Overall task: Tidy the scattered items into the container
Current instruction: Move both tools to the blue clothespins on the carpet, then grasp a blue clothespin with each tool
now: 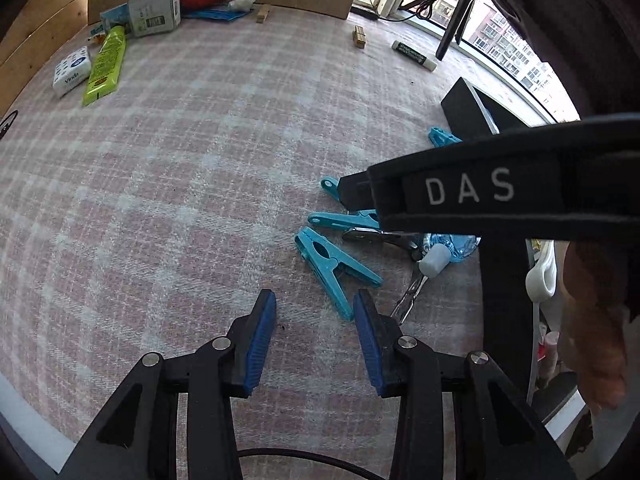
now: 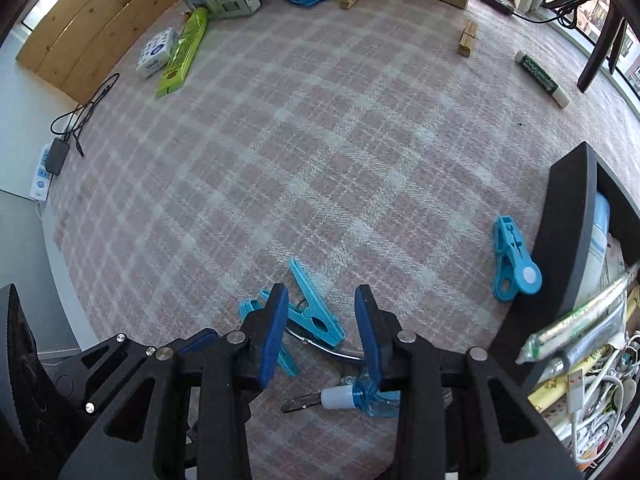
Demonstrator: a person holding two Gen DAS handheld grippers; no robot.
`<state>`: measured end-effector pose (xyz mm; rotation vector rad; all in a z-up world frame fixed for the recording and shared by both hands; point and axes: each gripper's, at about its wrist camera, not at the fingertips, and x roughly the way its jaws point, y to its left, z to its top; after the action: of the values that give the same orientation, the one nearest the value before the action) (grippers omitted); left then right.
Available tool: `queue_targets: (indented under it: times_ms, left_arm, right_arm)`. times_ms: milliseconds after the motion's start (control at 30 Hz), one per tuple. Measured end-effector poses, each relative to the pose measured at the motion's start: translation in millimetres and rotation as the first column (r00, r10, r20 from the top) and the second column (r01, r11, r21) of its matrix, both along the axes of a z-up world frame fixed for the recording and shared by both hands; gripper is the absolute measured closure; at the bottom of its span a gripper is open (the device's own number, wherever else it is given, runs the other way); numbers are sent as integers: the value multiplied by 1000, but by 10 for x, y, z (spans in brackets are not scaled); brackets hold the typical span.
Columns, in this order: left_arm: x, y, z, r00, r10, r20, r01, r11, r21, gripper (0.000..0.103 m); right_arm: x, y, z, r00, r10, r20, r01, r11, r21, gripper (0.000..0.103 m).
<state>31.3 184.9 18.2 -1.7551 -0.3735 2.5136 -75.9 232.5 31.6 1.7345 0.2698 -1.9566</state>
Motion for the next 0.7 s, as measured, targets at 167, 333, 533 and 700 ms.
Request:
queue_targets:
  times_ms: [167,333,533,700]
  left_arm:
    - [-58,36,-8,1000,6,-16,-7,998,-55,67]
    - [-92,62,-18,1000,-8,-27,4,992,-125,74]
    - [-140,-35,-31,999,27,-25,-31,986,-165,99]
    - [-182,-140,-29,998,67,-17,-68,989,-128,99]
  right_arm:
    - [-34,-72,-51,1000,24,6,-24,1000,4,74]
    - [-101,-73,-94,1000,15,16,-15,1000,6,80]
    - [-195,-71,-87,1000,6,-3,-6,1000,9,94]
    - [-294,-55,-55,1000,-22,-6,22,1000,-17,99]
